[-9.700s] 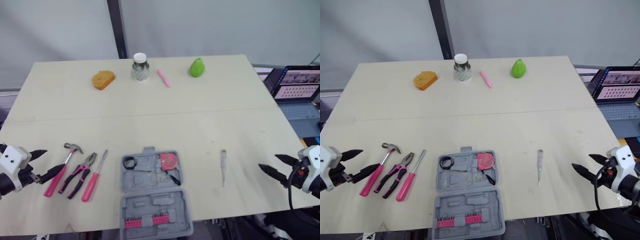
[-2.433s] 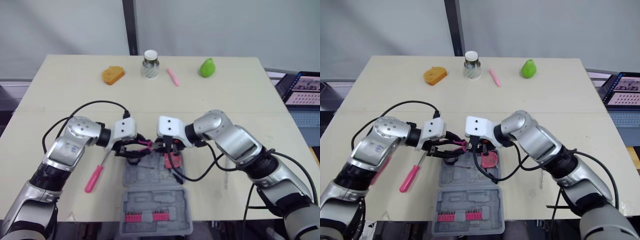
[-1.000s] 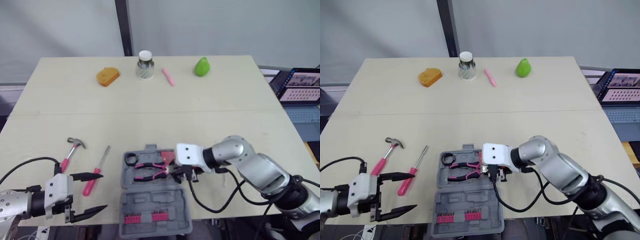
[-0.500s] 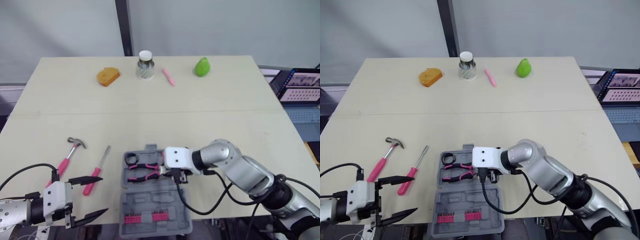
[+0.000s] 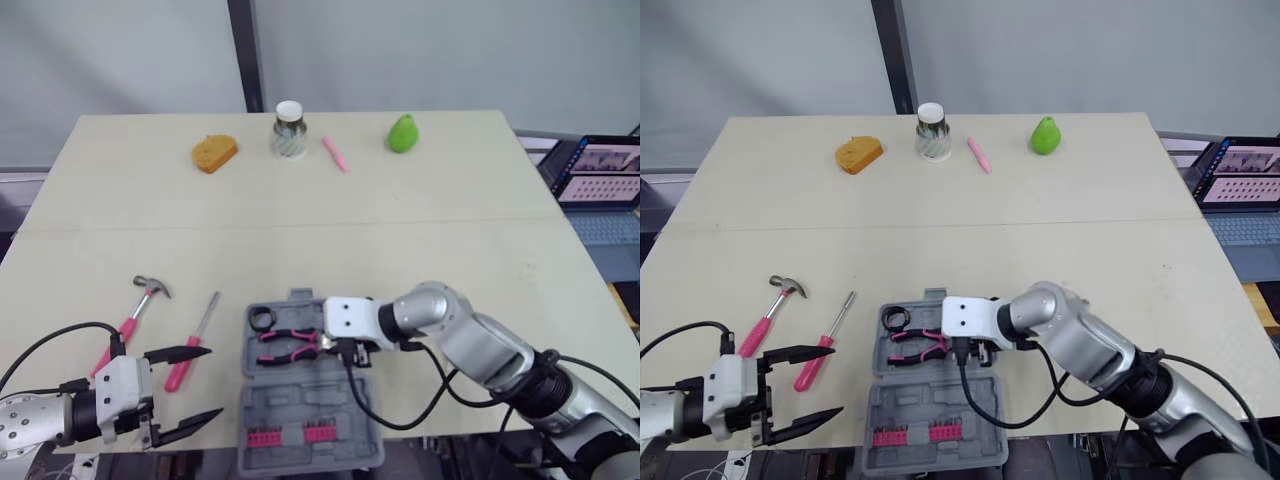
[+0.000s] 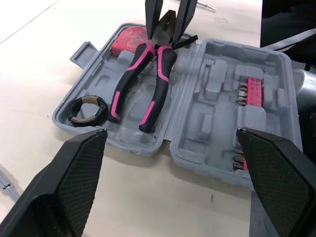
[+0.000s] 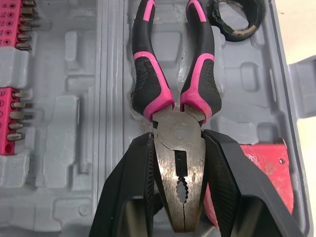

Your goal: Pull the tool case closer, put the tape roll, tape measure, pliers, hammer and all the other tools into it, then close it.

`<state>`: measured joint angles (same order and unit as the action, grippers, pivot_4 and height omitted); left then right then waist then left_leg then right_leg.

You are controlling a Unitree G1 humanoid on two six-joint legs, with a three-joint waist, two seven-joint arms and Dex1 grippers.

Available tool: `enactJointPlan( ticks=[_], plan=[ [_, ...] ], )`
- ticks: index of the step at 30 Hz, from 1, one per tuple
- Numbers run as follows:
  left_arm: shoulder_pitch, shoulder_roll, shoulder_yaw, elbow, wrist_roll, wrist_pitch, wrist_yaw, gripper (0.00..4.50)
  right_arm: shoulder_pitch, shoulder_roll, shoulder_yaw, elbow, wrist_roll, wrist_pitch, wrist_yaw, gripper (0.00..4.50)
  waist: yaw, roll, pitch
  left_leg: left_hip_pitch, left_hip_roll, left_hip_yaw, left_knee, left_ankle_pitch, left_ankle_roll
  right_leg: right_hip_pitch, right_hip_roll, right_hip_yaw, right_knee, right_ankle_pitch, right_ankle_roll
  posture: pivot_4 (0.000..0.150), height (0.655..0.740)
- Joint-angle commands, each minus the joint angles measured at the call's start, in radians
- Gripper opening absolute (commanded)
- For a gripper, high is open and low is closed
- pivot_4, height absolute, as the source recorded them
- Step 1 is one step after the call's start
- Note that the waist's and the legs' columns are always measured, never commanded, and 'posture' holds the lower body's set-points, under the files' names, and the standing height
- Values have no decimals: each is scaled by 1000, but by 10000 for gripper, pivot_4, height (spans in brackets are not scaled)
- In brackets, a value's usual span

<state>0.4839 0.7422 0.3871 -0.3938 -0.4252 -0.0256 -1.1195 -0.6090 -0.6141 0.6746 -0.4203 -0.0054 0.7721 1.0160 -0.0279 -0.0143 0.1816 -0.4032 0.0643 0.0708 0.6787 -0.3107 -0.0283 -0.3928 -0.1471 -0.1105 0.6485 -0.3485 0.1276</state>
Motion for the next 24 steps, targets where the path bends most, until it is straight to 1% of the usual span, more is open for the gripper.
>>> enactJointPlan(
  ticks=[1, 24],
  plan=[
    [-4, 2, 2, -37, -5, -2, 15, 45000, -6, 14, 4, -11, -9, -24, -3, 9656, 0, 0, 0, 0, 0, 0, 0, 0, 0, 0, 0, 0, 0, 0, 0, 1500, 7400],
    [-12, 5, -23, -69, 5, 23, 63, 45000, -2, 58, 14, 21, -38, -39, -10, 9656, 0, 0, 0, 0, 0, 0, 0, 0, 0, 0, 0, 0, 0, 0, 0, 1500, 7400]
  ],
)
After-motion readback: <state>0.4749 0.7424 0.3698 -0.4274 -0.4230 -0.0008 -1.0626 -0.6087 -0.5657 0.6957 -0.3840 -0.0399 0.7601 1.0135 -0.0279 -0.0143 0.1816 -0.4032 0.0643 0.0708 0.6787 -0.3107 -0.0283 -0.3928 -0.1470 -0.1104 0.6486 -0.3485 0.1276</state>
